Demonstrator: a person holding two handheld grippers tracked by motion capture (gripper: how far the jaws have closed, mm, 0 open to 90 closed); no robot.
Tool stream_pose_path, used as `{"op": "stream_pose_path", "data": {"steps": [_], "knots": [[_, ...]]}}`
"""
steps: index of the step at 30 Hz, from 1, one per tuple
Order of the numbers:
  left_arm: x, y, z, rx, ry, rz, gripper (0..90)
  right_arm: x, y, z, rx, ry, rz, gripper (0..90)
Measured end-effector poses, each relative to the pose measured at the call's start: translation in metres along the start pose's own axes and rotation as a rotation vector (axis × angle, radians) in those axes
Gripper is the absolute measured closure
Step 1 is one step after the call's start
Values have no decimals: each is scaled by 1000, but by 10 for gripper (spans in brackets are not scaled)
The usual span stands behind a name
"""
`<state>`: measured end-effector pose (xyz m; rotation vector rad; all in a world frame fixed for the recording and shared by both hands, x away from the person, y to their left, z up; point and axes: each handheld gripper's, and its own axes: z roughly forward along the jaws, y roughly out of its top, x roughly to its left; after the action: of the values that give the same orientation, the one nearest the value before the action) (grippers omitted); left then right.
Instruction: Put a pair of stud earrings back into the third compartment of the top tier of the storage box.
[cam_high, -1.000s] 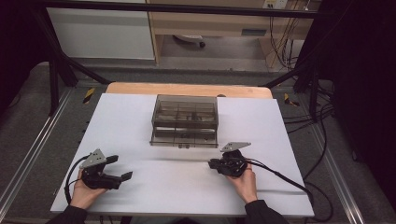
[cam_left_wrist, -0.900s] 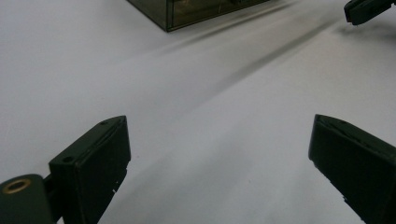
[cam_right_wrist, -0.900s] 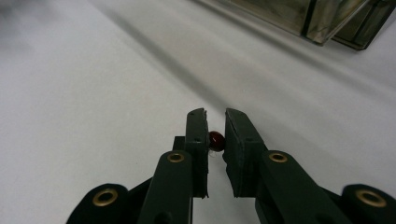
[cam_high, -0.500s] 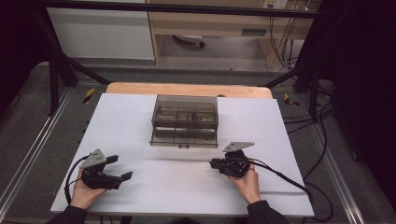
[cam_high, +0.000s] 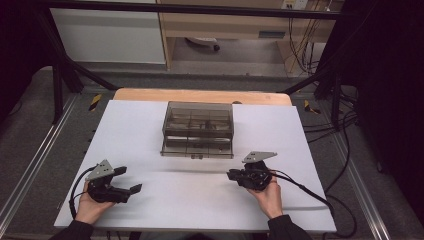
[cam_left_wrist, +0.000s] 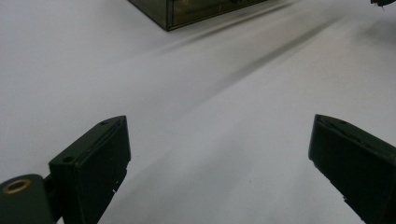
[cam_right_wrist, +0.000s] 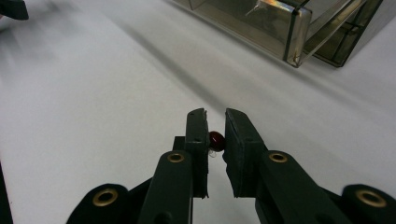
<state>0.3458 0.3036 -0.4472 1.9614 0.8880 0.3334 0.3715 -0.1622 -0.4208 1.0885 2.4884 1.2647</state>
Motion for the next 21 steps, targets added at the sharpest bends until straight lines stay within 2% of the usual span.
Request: {"op": "stream_pose_path", "data": {"steps": [17,21], "knots": [[0,0,0,0,1,-1,58,0,7,-21,-27,1,0,799],[0,0,0,-1,0,-1,58,1,11,-25,-32,-3,-14,799]]}}
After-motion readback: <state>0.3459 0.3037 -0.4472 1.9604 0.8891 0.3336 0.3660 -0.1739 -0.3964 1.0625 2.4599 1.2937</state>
